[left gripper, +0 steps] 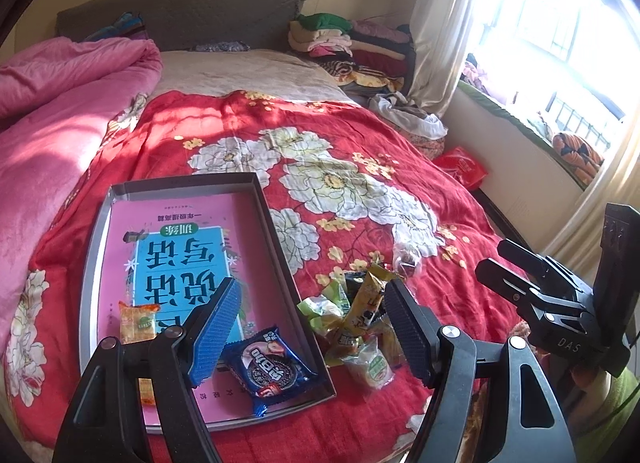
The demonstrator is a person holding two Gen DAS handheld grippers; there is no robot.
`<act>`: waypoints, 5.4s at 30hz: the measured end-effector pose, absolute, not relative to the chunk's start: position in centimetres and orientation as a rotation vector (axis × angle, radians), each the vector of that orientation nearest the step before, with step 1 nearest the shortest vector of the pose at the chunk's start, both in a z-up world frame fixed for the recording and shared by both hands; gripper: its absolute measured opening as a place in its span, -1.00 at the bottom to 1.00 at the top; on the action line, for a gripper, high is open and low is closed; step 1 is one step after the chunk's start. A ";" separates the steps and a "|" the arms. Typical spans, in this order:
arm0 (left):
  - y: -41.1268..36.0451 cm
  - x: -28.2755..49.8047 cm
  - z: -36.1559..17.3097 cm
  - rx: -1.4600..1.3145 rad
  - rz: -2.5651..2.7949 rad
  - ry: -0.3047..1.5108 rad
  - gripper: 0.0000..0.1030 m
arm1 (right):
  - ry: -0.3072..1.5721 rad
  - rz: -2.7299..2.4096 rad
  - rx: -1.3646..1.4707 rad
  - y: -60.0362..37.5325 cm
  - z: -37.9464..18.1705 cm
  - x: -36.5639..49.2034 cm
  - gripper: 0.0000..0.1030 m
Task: Organize snacks
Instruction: 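Withdraw both open tools from the tray back toward the snack pile, then grasp the gold snack bag with the left tool while the right tool grasps the round pastry packet, then lift the gold bag with the left tool while the right tool lifts the pastry toward the tray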
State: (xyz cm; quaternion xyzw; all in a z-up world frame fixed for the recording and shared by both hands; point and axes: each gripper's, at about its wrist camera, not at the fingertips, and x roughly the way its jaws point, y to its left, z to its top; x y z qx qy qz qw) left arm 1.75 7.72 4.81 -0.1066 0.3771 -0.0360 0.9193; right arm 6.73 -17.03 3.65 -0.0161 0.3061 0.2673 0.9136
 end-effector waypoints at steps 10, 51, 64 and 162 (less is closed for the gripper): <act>4.8 3.0 2.5 -0.155 -0.148 0.850 0.47 | 0.767 0.567 -0.071 -17.3 0.9 6.3 0.55; 2.3 8.4 -2.4 -0.106 -0.317 0.985 -0.43 | 0.995 0.816 -0.232 -9.8 -5.8 4.7 0.27; 2.4 9.5 -3.7 -0.130 -0.341 1.026 -0.45 | 0.998 0.807 -0.283 -8.1 -7.2 5.3 -0.18; 17.0 0.0 4.8 -0.419 -0.078 0.738 -0.75 | 0.744 0.929 -0.118 -6.6 1.3 3.8 -0.33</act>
